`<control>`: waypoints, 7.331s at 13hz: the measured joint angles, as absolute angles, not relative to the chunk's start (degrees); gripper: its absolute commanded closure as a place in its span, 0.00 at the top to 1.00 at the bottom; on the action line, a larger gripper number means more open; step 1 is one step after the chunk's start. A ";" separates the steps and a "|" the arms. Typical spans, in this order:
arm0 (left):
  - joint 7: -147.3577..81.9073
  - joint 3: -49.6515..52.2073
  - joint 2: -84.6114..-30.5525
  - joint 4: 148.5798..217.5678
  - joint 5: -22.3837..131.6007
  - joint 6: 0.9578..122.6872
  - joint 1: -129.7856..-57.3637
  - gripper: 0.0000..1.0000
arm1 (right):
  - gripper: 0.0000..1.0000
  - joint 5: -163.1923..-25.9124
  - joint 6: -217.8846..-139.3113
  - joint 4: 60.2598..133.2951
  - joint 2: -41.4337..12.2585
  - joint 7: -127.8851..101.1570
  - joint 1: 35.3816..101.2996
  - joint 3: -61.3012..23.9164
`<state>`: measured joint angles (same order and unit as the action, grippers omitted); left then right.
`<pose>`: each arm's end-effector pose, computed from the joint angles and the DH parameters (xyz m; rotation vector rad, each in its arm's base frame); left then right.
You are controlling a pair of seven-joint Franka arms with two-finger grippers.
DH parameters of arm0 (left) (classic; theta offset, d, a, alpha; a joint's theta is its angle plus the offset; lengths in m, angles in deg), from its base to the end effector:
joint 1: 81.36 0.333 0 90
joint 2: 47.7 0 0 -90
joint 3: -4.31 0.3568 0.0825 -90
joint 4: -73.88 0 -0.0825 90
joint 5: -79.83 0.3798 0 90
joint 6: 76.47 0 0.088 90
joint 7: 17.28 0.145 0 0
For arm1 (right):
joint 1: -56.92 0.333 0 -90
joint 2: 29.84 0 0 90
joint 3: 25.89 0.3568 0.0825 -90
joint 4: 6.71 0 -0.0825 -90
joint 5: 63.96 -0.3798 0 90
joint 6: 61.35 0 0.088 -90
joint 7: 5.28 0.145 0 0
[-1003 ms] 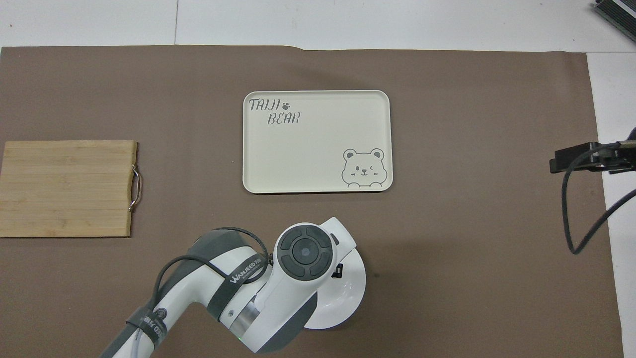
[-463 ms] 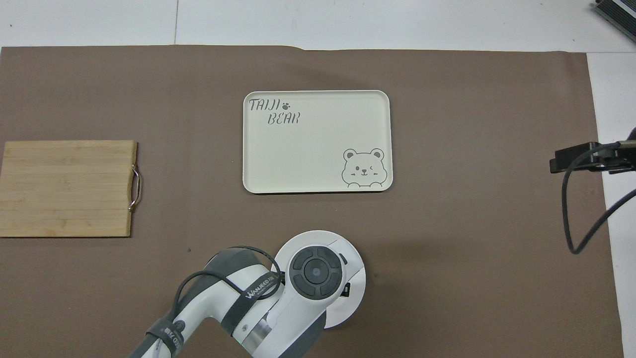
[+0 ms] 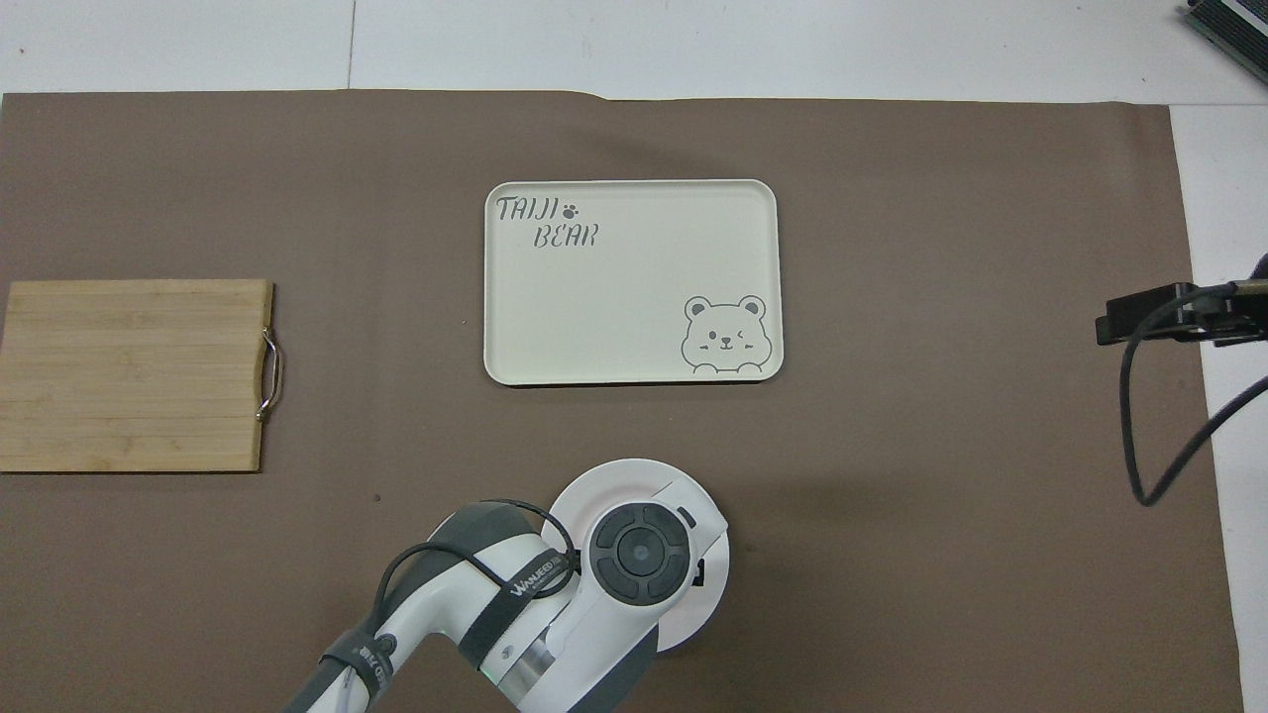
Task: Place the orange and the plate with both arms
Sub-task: 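Carry the orange with the left gripper over the white plate, then release the orange onto the plate and withdraw the left gripper, then reach the right gripper to the plate rim nearest it, then grasp the plate rim and slide the plate onto the tray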
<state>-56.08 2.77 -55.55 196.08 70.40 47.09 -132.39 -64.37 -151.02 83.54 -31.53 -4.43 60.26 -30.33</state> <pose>0.3226 -0.4406 0.3408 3.1080 -0.2201 -0.2748 0.5403 -0.0100 0.6408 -3.1316 0.0531 -0.0302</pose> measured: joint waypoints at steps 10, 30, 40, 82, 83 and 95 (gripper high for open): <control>-54.36 4.85 -51.95 191.35 70.90 46.90 -125.32 1.00 | 1.00 -64.37 -150.91 83.56 -31.53 -4.43 60.27 -30.28; -7.51 12.51 -45.78 165.39 76.61 16.54 -90.40 1.00 | 1.00 -77.91 -168.26 108.52 -33.82 -3.73 70.31 -29.09; -7.63 12.71 -49.65 158.07 79.45 10.35 -90.36 1.00 | 1.00 -105.17 -179.45 128.46 -33.13 -17.31 77.40 -28.95; -7.63 12.87 -47.68 161.21 79.44 10.13 -90.36 1.00 | 0.00 -124.95 -187.60 105.80 -10.92 -7.04 78.44 -29.95; -7.63 12.87 -47.68 161.21 79.44 10.13 -90.36 1.00 | 0.00 -124.55 -187.60 103.44 -9.39 -6.30 77.99 -29.97; -7.63 12.87 -47.68 161.21 79.44 10.13 -90.36 1.00 | 1.00 -119.79 -193.47 92.96 1.28 -6.07 77.45 -30.29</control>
<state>-7.63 12.87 -47.68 161.21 79.44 10.13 -90.36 -119.79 -193.47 92.96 1.28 -6.07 77.45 -30.29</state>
